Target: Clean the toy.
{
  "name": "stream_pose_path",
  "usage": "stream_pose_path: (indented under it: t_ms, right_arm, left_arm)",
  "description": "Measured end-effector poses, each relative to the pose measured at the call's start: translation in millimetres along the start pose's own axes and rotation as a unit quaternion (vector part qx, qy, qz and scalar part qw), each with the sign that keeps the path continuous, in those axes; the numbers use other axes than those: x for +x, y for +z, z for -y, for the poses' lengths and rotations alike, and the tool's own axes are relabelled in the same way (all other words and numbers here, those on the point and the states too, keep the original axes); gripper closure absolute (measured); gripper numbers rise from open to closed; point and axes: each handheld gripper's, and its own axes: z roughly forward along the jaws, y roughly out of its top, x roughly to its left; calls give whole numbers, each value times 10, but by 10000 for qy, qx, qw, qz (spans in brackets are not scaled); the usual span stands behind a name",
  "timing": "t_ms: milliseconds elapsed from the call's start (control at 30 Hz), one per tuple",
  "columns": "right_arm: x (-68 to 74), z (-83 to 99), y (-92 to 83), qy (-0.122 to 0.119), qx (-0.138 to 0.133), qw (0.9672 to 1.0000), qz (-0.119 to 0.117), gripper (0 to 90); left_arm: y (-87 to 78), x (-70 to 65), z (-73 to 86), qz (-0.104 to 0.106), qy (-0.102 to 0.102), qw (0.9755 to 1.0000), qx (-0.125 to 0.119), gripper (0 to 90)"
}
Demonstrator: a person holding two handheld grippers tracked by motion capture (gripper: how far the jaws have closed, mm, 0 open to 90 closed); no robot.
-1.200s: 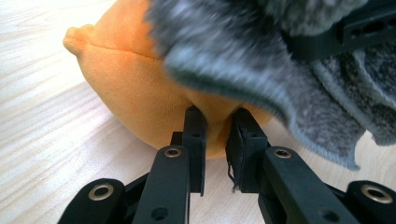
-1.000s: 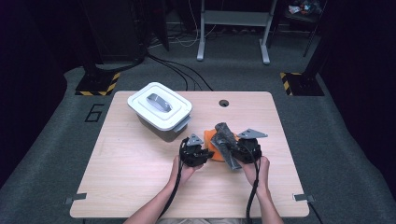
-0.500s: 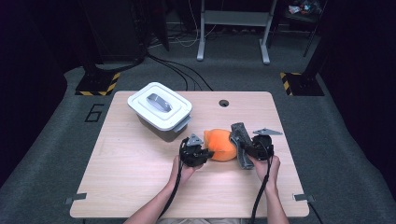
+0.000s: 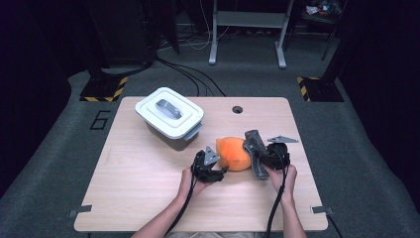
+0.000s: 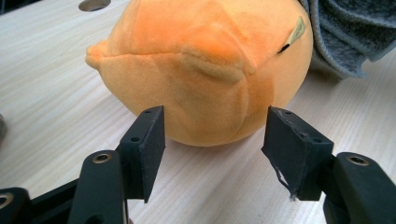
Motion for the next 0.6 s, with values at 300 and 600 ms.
stream_pose_path:
  t_ms: [300,600]
  right_arm:
    - [5,3,3,19,-9,10000,-35,707]
    - [54,-21,-185,91,-279,9988,-394,724]
  left_arm:
    - [100,-61,3,-179,275,9995,-42,544]
    - [46,59,-19,229,-327,9992,-101,780]
